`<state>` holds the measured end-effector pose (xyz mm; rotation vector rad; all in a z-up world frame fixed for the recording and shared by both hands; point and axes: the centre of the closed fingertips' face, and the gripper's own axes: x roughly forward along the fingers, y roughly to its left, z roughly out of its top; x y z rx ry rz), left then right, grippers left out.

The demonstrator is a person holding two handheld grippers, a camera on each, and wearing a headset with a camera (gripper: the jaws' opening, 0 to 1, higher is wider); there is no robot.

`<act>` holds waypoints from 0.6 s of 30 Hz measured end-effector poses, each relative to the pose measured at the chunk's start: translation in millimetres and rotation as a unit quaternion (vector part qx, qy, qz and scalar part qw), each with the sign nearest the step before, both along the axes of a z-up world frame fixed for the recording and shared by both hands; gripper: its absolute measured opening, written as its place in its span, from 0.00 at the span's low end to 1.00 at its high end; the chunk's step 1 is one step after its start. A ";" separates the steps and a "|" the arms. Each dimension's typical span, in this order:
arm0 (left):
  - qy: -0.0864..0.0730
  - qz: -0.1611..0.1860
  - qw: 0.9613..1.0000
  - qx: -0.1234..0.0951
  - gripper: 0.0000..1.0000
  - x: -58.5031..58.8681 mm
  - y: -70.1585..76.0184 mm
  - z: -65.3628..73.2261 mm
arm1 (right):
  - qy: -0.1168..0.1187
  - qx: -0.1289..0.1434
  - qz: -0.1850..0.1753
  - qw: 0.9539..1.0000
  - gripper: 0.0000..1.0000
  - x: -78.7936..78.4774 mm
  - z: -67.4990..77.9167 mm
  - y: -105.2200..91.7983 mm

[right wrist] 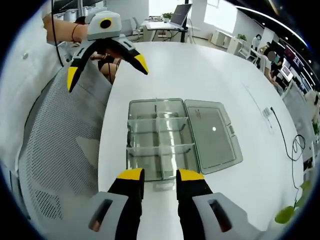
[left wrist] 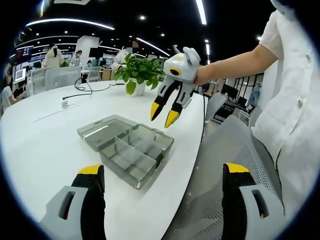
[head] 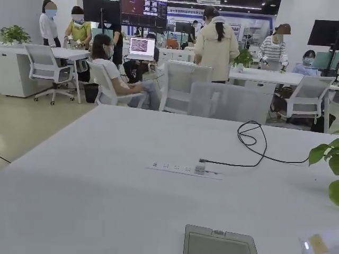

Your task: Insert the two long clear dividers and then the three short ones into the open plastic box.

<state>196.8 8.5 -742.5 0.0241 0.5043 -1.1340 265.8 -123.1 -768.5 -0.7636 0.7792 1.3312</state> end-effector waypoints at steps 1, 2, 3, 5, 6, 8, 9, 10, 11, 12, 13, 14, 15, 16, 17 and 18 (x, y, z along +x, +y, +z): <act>-0.001 0.000 1.000 0.000 1.00 0.2 0.4 0.5 | -0.002 0.003 -0.006 1.000 0.29 -1.0 2.2 -3.0; -0.003 0.000 1.000 0.002 1.00 0.5 1.2 1.0 | -0.003 0.007 -0.011 1.000 0.30 -1.9 3.5 -5.1; -0.002 0.000 1.000 0.002 1.00 0.4 1.5 1.0 | -0.004 0.011 -0.015 1.000 0.31 -2.9 5.0 -6.9; -0.003 0.000 1.000 0.003 1.00 0.5 3.2 0.8 | -0.006 0.024 -0.032 0.999 0.33 -7.5 9.7 -11.5; -0.003 -0.001 1.000 0.005 1.00 0.5 4.1 0.3 | -0.007 0.027 -0.038 0.999 0.34 -8.9 10.6 -13.6; -0.003 -0.001 1.000 0.006 1.00 -0.2 5.1 0.4 | -0.009 0.041 -0.052 0.998 0.37 -11.7 12.9 -18.6; -0.004 0.000 1.000 0.005 1.00 -0.1 6.2 0.7 | -0.007 0.047 -0.059 0.997 0.40 -13.5 13.6 -20.6; -0.005 0.000 1.000 0.005 1.00 0.0 6.8 1.1 | -0.003 0.055 -0.070 0.996 0.41 -16.3 14.3 -23.3; -0.005 0.001 1.000 0.006 1.00 -0.1 7.4 1.1 | -0.004 0.060 -0.075 0.995 0.43 -17.5 14.7 -25.3; -0.004 0.001 1.000 0.007 1.00 -0.3 7.9 1.0 | -0.004 0.064 -0.081 0.995 0.44 -18.6 15.0 -27.4; -0.005 0.000 1.000 0.009 1.00 -0.3 8.3 1.4 | -0.002 0.073 -0.090 0.993 0.46 -21.0 15.7 -29.4; -0.007 0.001 1.000 0.009 1.00 0.1 8.8 1.6 | -0.001 0.080 -0.097 0.992 0.47 -23.0 16.2 -30.4; -0.006 0.002 1.000 0.010 1.00 0.0 9.3 1.5 | 0.001 0.087 -0.104 0.991 0.49 -24.8 16.7 -31.1; -0.004 0.002 1.000 0.009 1.00 -0.2 10.0 1.7 | 0.001 0.098 -0.114 0.989 0.51 -26.5 17.3 -33.1; -0.004 0.003 1.000 0.007 1.00 -0.2 10.2 2.1 | 0.000 0.104 -0.120 0.987 0.53 -27.6 17.8 -34.0; -0.006 0.004 1.000 0.006 1.00 0.1 10.5 2.5 | 0.000 0.112 -0.126 0.986 0.55 -29.7 18.3 -34.4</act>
